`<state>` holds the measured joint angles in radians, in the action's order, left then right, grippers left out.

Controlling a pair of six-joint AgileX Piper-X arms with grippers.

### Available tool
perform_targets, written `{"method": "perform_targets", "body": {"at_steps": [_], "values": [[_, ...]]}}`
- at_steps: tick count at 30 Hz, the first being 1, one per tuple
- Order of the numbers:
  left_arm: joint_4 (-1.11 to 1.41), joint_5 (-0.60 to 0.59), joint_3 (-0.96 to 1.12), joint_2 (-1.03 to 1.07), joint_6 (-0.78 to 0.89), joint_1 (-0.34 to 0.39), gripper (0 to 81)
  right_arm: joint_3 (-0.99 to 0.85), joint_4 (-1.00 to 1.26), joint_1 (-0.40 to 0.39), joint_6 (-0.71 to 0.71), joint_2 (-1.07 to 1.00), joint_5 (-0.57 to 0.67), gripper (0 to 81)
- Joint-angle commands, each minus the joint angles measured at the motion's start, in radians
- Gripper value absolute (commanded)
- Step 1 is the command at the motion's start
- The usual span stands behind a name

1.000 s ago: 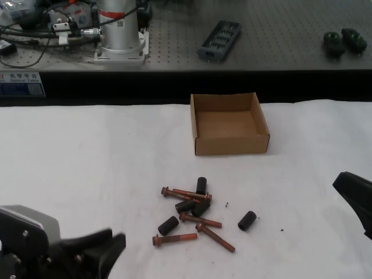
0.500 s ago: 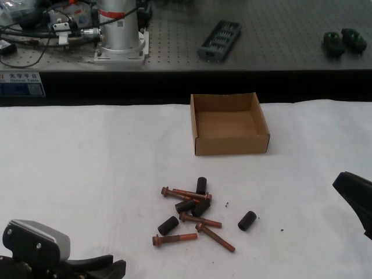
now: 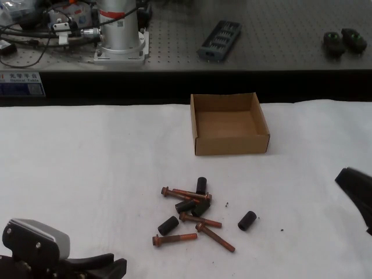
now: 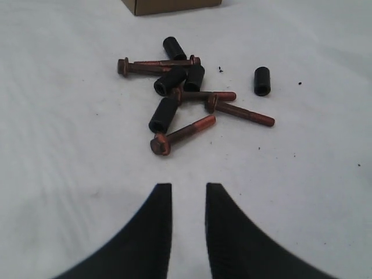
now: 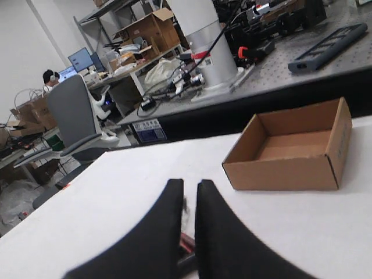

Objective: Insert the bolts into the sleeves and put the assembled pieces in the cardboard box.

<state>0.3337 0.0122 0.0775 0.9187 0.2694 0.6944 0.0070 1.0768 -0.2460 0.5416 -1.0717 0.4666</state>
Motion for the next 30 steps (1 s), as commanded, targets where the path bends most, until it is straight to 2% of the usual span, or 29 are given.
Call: {"method": "perform_targets", "body": {"at_steps": [1,4,10,13,25,30], "values": [[0.05,-0.054,0.002,-0.008,0.103,0.004,15.8,-0.007,0.139,0.0,0.105,0.008,-0.048,8.2],[0.07,-0.148,0.002,-0.008,0.238,0.004,15.8,-0.007,0.279,0.0,0.212,0.008,-0.088,8.2],[0.083,-0.364,0.002,-0.008,0.247,0.004,15.8,-0.007,0.352,0.0,0.395,0.008,-0.114,8.2],[0.098,-0.378,0.002,-0.008,0.287,0.004,15.8,-0.007,0.352,0.0,0.482,0.008,-0.114,8.2],[0.407,-0.368,0.002,-0.008,0.428,0.004,15.8,-0.007,0.35,0.0,0.558,0.008,-0.142,8.2],[0.469,-0.387,0.002,-0.008,0.428,0.004,15.8,-0.007,0.351,0.0,0.614,0.008,-0.078,8.2]]}}
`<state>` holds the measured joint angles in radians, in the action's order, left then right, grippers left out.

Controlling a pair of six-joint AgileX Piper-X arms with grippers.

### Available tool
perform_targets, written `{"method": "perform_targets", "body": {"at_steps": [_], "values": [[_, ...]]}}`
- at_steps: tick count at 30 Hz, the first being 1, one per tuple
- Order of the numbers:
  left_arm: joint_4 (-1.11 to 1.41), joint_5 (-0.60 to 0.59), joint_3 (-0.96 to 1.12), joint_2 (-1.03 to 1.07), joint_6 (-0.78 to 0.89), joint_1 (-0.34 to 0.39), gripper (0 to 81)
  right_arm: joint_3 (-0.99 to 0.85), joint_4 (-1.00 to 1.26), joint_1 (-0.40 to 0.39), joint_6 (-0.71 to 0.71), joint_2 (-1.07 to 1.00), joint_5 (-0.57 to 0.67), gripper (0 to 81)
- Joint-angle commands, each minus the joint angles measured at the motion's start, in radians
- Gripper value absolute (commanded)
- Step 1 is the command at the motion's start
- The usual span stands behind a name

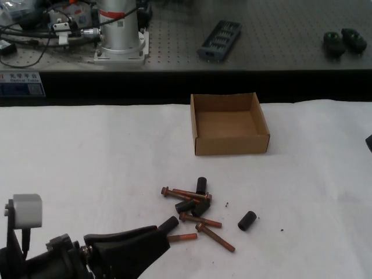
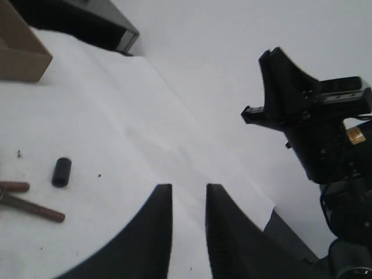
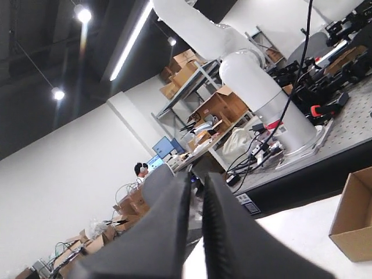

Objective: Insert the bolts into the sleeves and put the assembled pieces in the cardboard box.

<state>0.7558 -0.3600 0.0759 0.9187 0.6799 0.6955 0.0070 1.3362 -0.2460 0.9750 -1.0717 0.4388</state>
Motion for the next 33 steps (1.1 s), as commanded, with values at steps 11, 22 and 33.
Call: {"method": "perform_targets", "body": {"at_steps": [11,22,33], "values": [[0.047,-0.057,0.004,-0.008,0.054,0.003,15.8,-0.007,0.068,0.0,0.219,0.008,0.137,8.2],[0.054,0.007,0.004,-0.008,0.139,0.003,15.8,-0.007,0.061,0.0,0.221,0.008,0.236,8.2],[0.054,0.016,0.004,-0.008,0.137,0.003,15.8,-0.007,0.136,0.0,0.221,0.008,0.267,8.2]]}}
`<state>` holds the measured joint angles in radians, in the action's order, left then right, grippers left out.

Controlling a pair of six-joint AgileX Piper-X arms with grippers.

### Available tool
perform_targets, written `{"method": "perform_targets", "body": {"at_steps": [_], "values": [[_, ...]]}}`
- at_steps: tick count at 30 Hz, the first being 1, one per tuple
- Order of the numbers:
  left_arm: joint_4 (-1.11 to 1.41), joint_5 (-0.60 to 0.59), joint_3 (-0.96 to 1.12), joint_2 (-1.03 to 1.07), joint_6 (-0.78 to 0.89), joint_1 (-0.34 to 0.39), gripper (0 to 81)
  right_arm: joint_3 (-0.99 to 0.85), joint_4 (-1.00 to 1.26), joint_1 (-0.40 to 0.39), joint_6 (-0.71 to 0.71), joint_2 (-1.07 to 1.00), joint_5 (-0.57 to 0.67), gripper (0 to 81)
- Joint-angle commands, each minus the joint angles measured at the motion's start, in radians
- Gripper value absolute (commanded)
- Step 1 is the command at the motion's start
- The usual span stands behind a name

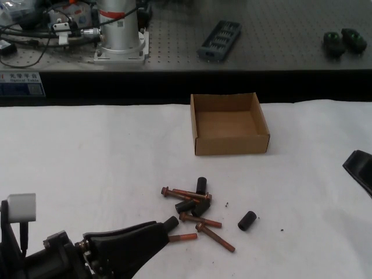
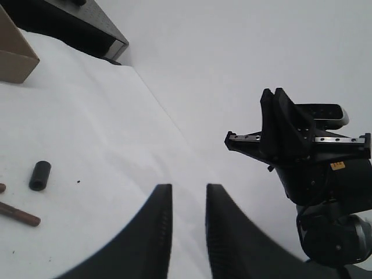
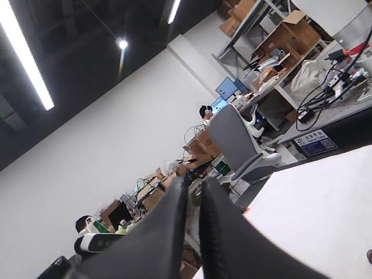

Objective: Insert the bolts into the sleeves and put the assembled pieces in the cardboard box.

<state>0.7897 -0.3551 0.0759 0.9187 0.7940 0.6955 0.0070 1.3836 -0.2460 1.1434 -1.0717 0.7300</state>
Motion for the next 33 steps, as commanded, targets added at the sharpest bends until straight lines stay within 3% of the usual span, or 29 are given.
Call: {"method": "perform_targets", "body": {"at_steps": [1,17,23,28,33], "values": [[0.02,0.011,0.004,-0.008,0.023,0.003,15.8,-0.007,0.089,0.0,0.053,0.008,-0.024,8.2],[0.02,0.01,0.004,-0.008,0.084,0.003,15.8,-0.007,0.064,0.0,0.075,0.008,-0.035,8.2],[0.017,0.007,0.056,-0.008,0.051,0.001,15.8,-0.115,-0.192,-0.002,0.061,0.008,0.209,6.3],[-0.203,0.013,0.208,-0.008,-0.13,-0.021,15.8,-0.309,-0.43,-0.002,-0.111,0.002,0.239,0.1],[-0.613,0.071,0.368,-0.003,-0.352,-0.084,15.8,-0.493,-0.894,-0.011,-0.405,-0.005,0.18,4.3]]}}
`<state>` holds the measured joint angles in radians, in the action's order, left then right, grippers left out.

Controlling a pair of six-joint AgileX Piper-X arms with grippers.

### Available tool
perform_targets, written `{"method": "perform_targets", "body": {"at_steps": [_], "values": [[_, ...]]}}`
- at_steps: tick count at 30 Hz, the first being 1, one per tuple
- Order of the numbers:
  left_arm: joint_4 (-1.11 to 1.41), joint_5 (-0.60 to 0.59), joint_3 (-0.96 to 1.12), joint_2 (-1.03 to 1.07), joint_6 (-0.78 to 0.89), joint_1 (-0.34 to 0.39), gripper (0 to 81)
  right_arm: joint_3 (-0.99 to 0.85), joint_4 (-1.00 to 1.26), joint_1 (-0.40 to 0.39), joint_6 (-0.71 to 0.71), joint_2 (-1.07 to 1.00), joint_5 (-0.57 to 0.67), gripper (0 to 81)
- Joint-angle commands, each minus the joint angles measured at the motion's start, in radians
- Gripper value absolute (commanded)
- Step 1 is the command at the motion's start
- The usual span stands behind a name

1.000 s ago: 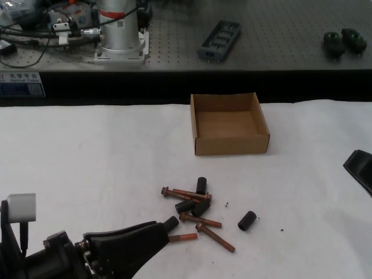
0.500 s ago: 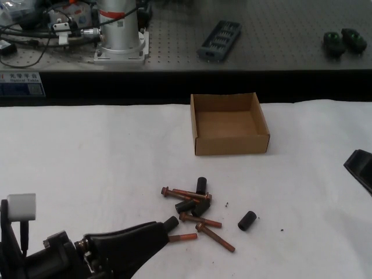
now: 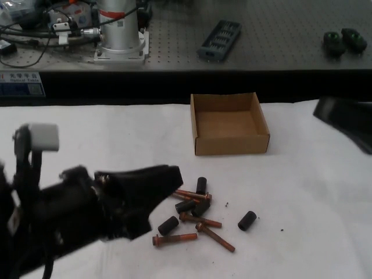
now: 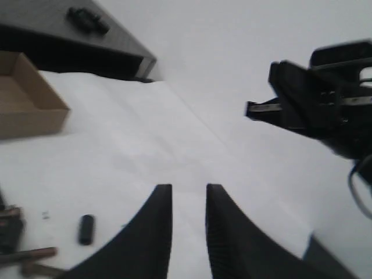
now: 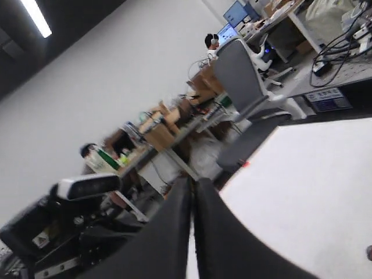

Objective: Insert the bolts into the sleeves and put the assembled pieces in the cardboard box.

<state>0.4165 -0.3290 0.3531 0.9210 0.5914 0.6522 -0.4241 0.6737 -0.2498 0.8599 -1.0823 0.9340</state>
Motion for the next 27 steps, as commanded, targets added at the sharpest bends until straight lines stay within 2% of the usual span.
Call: {"method": "perform_targets", "body": {"at_steps": [1,5,8,9,13,16,20,23,27], "values": [[-0.313,0.054,0.117,-0.006,-0.178,-0.06,15.8,-0.09,-0.293,-0.016,-0.175,0.005,-0.051,4.3],[-0.446,0.055,0.161,-0.006,-0.213,-0.139,15.8,-0.192,-0.643,-0.08,-0.428,0.003,-0.192,4.3],[-0.48,0.055,0.162,-0.006,-0.216,-0.195,15.8,-0.239,-0.786,-0.146,-0.528,-0.01,-0.266,2.0],[-0.499,0.046,0.162,-0.006,-0.226,-0.214,15.8,-0.247,-0.807,-0.171,-0.542,-0.018,-0.284,1.9],[-0.613,-0.031,0.162,-0.002,-0.274,-0.308,15.8,-0.258,-0.814,-0.26,-0.532,-0.069,-0.351,18.8],[-0.687,-0.063,0.162,0.001,-0.3,-0.389,15.8,-0.269,-0.853,-0.315,-0.516,-0.121,-0.407,17.3],[-0.719,-0.111,0.162,0.008,-0.313,-0.474,15.8,-0.296,-0.919,-0.389,-0.523,-0.221,-0.413,11.6],[-0.719,-0.125,0.162,0.008,-0.313,-0.491,15.8,-0.348,-0.994,-0.455,-0.551,-0.302,-0.452,11.5],[-0.719,-0.13,0.162,0.008,-0.313,-0.491,15.8,-0.463,-1.159,-0.527,-0.699,-0.384,-0.572,11.5]]}}
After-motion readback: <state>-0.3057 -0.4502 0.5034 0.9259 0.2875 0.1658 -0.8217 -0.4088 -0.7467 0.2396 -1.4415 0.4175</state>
